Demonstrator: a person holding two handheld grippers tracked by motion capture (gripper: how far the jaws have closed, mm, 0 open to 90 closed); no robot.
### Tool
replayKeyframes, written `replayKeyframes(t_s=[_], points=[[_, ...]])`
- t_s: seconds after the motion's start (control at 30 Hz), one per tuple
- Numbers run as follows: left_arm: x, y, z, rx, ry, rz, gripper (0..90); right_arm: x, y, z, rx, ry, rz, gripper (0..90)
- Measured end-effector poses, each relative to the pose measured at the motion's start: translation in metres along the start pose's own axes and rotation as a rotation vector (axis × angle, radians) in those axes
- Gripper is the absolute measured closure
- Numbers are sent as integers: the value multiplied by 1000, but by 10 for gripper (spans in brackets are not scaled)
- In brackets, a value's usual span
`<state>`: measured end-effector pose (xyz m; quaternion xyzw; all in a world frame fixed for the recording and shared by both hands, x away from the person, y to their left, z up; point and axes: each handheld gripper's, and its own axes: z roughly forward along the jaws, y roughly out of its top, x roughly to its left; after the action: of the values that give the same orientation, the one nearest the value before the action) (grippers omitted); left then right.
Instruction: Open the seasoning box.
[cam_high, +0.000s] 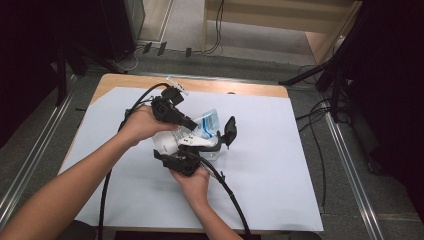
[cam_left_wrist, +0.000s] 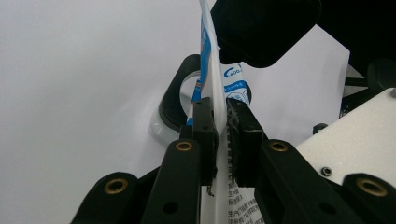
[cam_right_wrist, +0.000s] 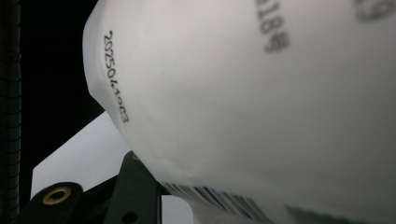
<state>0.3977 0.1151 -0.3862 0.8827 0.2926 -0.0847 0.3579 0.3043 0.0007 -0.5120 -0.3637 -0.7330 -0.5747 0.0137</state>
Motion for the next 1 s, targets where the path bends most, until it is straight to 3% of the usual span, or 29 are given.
replayKeyframes(t_s=[0.47, 1.0], points=[[-1, 7, 3, 6, 21, 5, 842, -2, 6, 0, -7, 5, 5, 614], [-1, 6, 3, 15, 14, 6, 817, -1, 5, 0, -11, 6, 12, 631]])
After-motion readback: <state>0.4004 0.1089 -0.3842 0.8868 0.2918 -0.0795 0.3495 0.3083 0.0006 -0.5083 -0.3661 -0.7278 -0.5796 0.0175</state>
